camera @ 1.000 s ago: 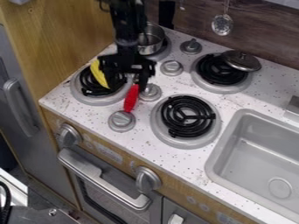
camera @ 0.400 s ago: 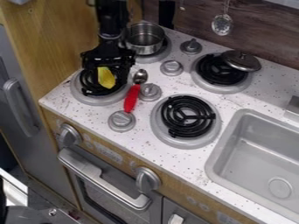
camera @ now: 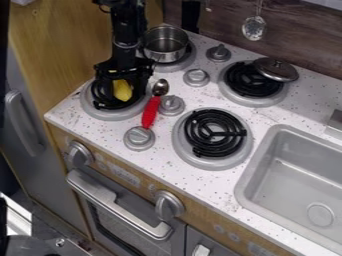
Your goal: Moved the yellow corn to the lower right burner
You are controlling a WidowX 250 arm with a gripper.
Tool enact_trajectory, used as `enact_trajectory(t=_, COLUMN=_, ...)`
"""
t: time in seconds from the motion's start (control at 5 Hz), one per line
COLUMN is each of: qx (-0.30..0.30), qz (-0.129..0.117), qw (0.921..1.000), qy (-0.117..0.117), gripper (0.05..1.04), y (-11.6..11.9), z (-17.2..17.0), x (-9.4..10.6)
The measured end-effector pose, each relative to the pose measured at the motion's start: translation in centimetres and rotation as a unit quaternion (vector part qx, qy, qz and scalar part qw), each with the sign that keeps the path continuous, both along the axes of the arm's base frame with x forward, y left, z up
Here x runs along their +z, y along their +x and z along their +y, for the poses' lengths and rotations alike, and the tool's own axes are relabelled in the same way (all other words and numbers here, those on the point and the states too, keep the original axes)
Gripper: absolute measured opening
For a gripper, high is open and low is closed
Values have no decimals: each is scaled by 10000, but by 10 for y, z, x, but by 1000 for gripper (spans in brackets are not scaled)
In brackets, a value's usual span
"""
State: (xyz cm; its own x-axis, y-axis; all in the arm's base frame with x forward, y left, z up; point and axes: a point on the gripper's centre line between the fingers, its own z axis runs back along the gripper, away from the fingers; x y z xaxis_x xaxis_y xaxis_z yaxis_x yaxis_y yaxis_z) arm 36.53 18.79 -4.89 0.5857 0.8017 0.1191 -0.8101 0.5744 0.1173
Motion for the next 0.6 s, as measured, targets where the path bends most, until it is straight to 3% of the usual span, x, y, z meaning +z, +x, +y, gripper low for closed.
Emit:
enact_trajectory(t=0.2, qx=97, qz=-1, qw=9999, qy=28, gripper=689, y=0, z=1, x=-1)
enact_trajectory(t=0.4, qx=70, qz=79, qw=9999, qy=37, gripper=610, y=-3, z=1, x=-1)
enact_trajectory(t=0.6, qx=-172, qz=195, qw=9996, qy=67, gripper=610, y=-3, z=-4, x=-1)
